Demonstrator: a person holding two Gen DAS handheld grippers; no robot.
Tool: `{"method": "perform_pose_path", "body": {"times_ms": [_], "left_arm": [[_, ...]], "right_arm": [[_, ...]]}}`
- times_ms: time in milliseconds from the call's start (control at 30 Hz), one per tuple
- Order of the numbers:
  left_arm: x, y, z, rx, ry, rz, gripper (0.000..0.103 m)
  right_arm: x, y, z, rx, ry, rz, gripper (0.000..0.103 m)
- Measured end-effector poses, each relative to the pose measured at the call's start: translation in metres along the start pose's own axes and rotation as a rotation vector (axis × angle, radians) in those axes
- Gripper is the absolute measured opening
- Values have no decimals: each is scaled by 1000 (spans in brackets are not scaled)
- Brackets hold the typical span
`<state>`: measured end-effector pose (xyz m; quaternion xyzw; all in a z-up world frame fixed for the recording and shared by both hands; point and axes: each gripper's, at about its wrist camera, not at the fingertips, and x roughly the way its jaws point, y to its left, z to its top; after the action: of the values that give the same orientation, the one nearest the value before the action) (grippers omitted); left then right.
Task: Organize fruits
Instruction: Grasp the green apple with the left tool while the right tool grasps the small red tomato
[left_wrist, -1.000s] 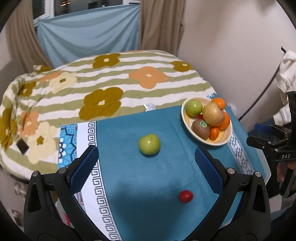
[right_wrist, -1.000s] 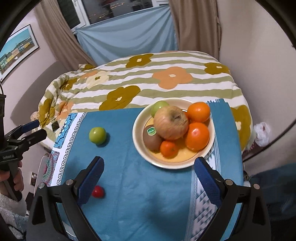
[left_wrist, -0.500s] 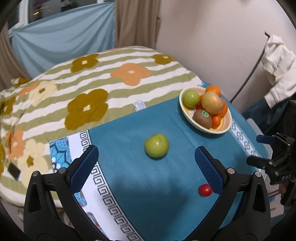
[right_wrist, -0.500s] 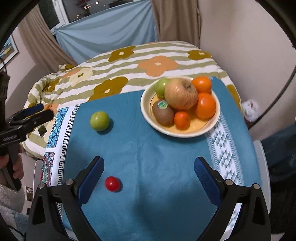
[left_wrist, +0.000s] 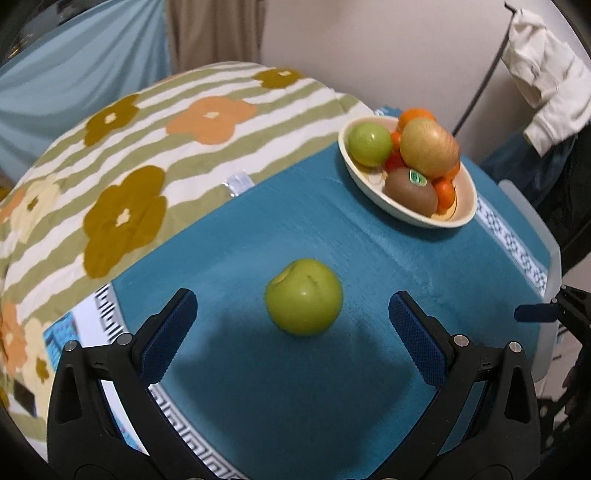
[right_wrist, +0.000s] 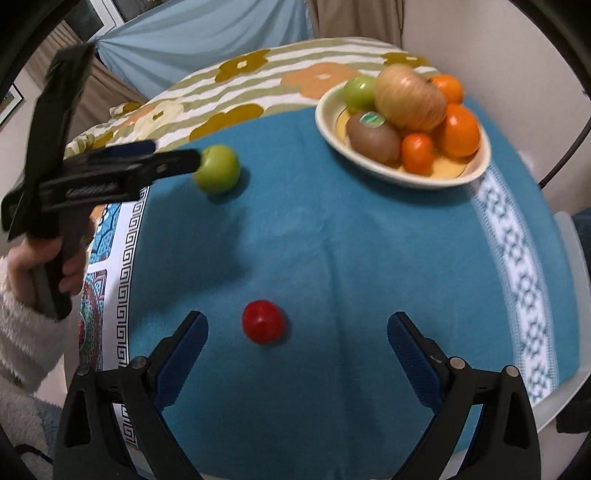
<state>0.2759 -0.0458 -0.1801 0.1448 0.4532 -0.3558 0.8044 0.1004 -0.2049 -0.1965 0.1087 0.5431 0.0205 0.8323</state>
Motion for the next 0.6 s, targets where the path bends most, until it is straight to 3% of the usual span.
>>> {"method": "perform_pose_path", "body": {"times_ms": [233,400,433,500,600], "left_arm": [[33,-6,0,68,56,-23,95],[46,-9,0,84,70,-33,84],[48,-9,0,86,71,-34,81],[54,-10,-1,93,85,-34,64],[58,-11,-2,115,86,-13,60]], "right_arm": [[20,9,-7,-10,30,11,90],[27,12,-8,-21,42,-2,77],[28,12,-9,-21,48,-3,77],[30,13,-9,-25,49,-9,76],[30,16,-10,-42,48,-21,75]]}}
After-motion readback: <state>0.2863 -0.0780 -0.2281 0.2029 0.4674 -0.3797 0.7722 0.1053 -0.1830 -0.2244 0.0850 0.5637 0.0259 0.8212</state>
